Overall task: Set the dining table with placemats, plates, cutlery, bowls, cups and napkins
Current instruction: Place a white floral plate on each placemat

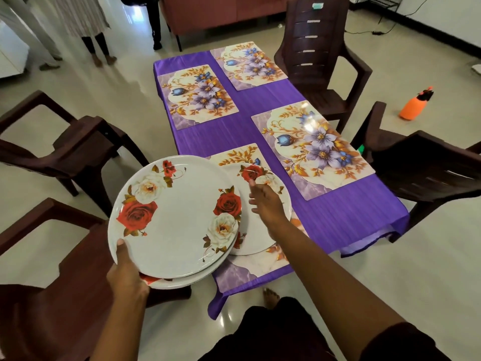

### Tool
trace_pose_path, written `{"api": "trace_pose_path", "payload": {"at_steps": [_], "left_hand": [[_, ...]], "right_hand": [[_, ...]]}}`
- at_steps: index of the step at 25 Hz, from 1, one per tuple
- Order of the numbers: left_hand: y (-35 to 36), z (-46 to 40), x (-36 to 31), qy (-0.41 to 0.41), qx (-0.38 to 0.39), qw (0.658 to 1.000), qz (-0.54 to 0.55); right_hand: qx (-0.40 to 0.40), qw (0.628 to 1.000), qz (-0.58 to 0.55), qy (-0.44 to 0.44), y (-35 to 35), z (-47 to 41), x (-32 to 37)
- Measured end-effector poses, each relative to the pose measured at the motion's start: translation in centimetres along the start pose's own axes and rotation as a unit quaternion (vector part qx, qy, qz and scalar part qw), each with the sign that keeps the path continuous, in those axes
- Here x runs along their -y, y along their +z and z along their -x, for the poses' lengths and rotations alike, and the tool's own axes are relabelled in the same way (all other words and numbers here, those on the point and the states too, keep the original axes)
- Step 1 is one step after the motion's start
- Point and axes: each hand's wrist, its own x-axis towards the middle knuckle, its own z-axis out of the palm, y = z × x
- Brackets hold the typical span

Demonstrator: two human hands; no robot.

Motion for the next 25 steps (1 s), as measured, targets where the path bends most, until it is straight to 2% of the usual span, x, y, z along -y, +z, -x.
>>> {"api": "trace_pose_path", "payload": {"at_steps": [2,7,15,18,22,25], "left_hand": [[1.1,0.1,0.4,0.0,0.015,1.0,-0.019],[6.5,1.7,1.1,-0.006,0.059,0.997,-0.042],[18.5,6.2,4.3,0.009,0.12,0.99,-0.073],[21.6,8.3,4.8,0.021,0.102,0.988,-0.11],[23.7,9.1,5.7,0.043,0.09,0.99,-0.104],[24.2,8.7,6.0,0.028,0.043,0.994,-0.093]], "right_hand": [[-0.014,0.999,0.045,-0.019,0.2,0.3,0.1],[-0.118,0.979,0.159,-0.053,-3.9,-1.8,0.4],[-0.152,0.963,0.22,-0.029,-14.8,-8.4,2.1],[-0.166,0.968,0.191,-0.006,-17.9,-11.0,2.6],[-0.173,0.979,0.093,0.06,-21.2,-15.3,1.8],[-0.195,0.976,-0.009,0.095,-23.3,-18.6,1.4]]}}
